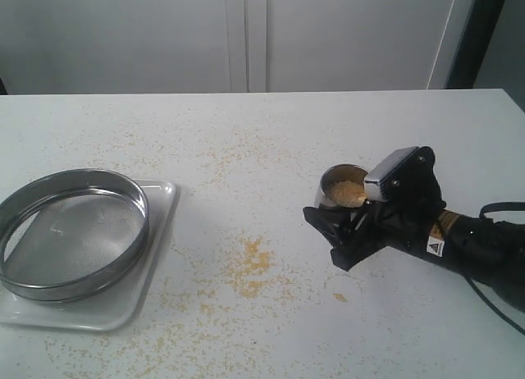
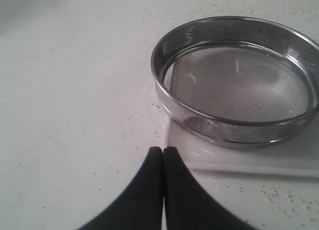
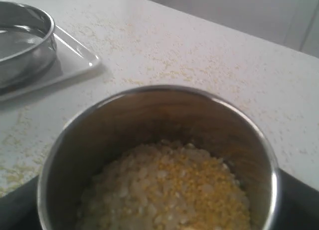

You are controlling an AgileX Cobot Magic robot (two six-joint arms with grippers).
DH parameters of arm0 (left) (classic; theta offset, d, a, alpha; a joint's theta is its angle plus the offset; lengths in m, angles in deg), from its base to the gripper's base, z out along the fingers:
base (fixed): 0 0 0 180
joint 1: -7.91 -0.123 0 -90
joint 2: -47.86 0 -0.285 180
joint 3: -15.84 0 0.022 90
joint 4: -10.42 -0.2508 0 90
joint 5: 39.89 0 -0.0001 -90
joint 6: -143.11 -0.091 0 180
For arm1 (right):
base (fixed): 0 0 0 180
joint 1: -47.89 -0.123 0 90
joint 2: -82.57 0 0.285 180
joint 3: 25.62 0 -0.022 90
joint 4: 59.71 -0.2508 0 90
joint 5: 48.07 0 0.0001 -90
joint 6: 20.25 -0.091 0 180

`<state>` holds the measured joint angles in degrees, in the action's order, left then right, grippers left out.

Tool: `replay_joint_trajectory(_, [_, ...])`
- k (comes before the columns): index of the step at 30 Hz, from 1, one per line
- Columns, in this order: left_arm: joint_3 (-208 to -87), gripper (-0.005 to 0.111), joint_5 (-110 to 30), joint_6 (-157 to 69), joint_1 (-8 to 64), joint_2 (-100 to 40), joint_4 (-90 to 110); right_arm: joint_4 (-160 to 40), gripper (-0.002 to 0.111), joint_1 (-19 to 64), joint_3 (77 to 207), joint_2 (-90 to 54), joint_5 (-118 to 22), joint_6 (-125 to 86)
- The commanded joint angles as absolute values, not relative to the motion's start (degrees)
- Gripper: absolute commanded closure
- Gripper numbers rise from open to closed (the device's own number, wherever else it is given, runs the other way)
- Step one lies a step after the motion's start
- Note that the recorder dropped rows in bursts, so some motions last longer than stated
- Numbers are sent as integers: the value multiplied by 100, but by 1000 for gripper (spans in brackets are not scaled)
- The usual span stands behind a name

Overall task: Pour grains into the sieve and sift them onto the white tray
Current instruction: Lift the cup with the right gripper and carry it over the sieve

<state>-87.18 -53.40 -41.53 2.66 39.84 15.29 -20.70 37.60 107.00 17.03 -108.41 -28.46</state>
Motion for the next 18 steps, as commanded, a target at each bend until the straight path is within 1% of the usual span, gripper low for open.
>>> replay_joint_trajectory(1, [-8694,106,-5322,-4146,293,4007,1546,-1250,108,3741,10708,1107,-10721,-3301])
replay_joint_trajectory(5, [-8694,106,-5322,-4146,293,4007,1546,-1005,108,3637,10737,661,-10331,-4150])
replay_joint_trajectory(11, [-8694,106,-5322,-4146,293,4007,1546,-715,108,3266,10760,192,-9850,-4222])
replay_joint_trajectory(18, [-8694,106,-5322,-4146,293,4007,1546,-324,108,2715,11278,74,-9234,-5065])
